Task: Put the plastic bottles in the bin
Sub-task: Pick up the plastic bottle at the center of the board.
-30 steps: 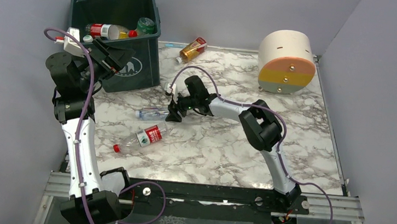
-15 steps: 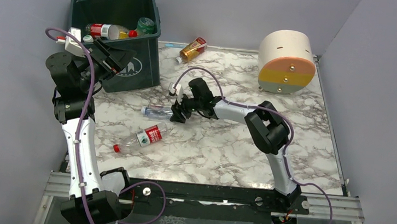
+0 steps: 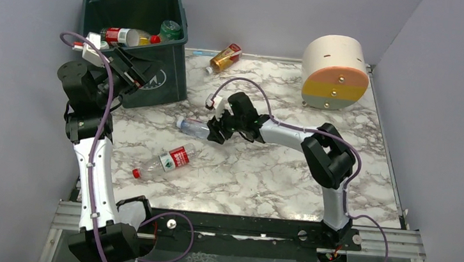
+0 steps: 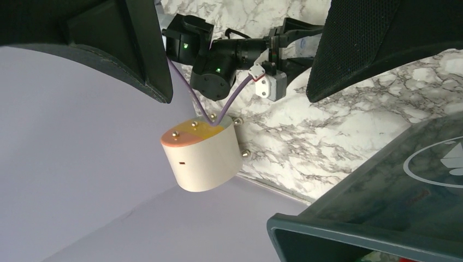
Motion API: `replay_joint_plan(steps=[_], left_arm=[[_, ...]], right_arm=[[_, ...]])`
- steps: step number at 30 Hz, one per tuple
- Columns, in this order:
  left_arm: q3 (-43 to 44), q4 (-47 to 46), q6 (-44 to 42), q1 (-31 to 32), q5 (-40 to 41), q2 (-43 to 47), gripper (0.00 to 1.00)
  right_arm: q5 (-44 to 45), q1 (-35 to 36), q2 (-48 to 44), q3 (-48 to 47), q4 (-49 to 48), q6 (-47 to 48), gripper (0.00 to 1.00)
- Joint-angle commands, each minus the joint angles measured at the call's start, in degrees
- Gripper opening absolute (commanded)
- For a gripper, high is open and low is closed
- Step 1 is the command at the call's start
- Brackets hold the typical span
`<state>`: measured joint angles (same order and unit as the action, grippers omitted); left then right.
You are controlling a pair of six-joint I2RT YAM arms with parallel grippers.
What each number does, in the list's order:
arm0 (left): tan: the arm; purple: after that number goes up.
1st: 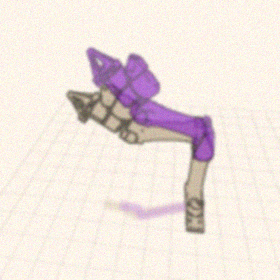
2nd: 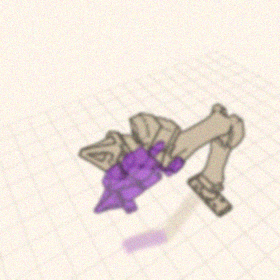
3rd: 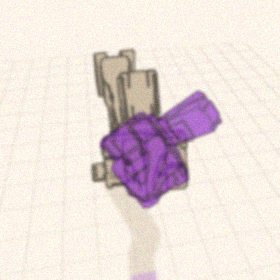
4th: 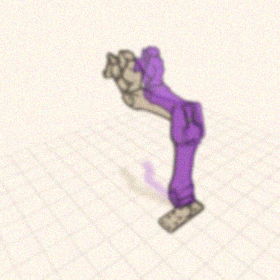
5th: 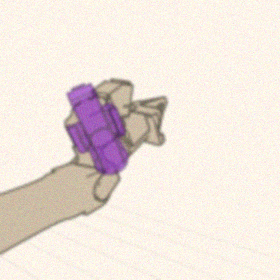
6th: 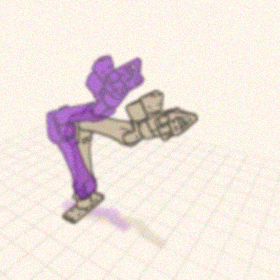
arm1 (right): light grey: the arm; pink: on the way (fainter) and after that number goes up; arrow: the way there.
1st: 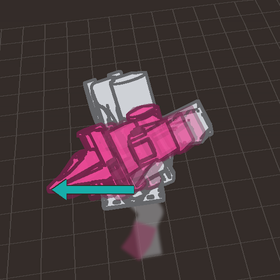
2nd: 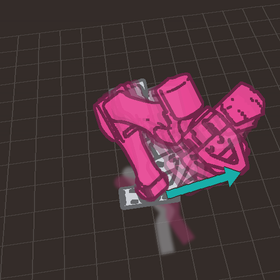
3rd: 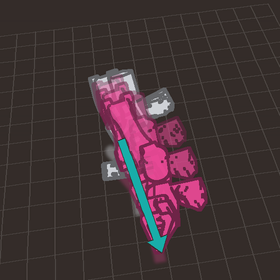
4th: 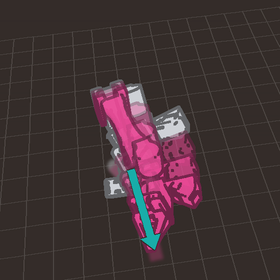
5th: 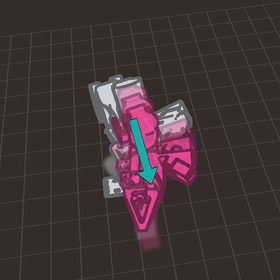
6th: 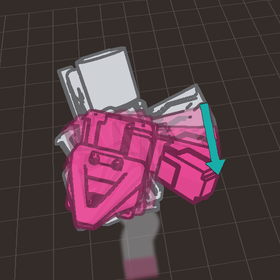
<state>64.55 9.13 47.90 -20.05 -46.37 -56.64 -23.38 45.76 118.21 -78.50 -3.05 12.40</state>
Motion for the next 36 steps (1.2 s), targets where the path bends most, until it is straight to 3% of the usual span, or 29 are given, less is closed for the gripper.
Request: replay_joint_plan(steps=[1,9,19,25,36], left_arm=[[-0.21,-2.39,1.21,0.93,-2.81,-0.36,0.99],[-2.15,-5.43,3.21,3.87,-3.15,-2.35,0.99],[-5.93,-12.12,6.84,17.09,5.87,-5.39,0.99],[-8.60,-15.20,9.41,23.28,13.41,-4.36,0.99],[-18.30,-25.04,14.27,40.82,33.85,-4.30,0.99]], right_arm=[[4.16,0.30,-4.76,2.14,2.16,-2.49,0.45],[7.04,-0.76,-9.51,3.26,4.99,-5.05,0.45],[11.17,-4.04,-16.54,4.91,9.41,-9.33,0.46],[13.60,-8.49,-22.75,7.09,12.18,-12.34,0.47],[7.78,-11.04,-34.95,8.92,11.29,-17.26,0.47]])
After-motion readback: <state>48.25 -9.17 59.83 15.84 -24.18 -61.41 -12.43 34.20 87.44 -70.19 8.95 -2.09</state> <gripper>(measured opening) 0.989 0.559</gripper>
